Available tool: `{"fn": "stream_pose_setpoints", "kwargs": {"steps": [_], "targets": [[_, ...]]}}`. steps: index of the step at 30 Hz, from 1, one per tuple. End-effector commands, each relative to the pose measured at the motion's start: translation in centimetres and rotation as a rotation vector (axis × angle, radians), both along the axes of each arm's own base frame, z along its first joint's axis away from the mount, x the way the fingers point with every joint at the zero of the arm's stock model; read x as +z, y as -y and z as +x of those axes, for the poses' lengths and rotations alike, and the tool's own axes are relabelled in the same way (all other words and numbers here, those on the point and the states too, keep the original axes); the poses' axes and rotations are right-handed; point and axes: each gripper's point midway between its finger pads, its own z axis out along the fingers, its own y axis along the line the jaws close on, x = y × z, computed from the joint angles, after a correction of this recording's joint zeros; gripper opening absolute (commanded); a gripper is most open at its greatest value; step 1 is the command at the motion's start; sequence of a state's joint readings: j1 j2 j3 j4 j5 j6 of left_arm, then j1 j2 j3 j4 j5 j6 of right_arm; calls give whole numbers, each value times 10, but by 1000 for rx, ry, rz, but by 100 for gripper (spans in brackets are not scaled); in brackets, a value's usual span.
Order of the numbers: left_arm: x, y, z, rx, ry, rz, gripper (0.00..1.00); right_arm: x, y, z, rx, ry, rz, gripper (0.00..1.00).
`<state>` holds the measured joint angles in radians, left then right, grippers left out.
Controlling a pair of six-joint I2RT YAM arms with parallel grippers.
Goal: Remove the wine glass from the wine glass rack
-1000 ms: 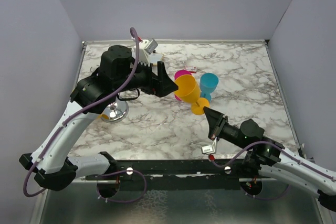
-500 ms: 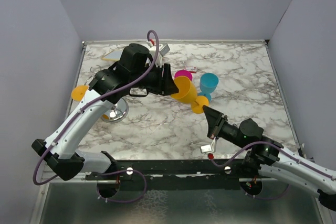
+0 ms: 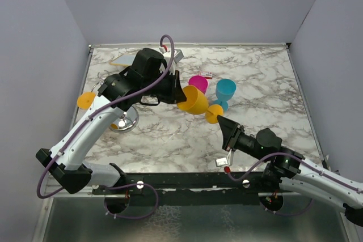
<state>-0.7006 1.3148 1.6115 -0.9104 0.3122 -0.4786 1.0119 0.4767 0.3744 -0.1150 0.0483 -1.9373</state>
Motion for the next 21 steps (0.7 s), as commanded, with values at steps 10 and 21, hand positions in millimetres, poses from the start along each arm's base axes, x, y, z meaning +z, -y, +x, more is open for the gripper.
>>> {"fn": "stream_pose_setpoints", "kwargs": {"steps": [10, 21], "targets": [[33, -73, 47, 332, 240, 249, 0, 21, -12, -5, -12, -464, 328, 97], [-16, -84, 84, 353, 195, 468, 0, 144, 28, 74, -548, -873, 1512, 100]]}}
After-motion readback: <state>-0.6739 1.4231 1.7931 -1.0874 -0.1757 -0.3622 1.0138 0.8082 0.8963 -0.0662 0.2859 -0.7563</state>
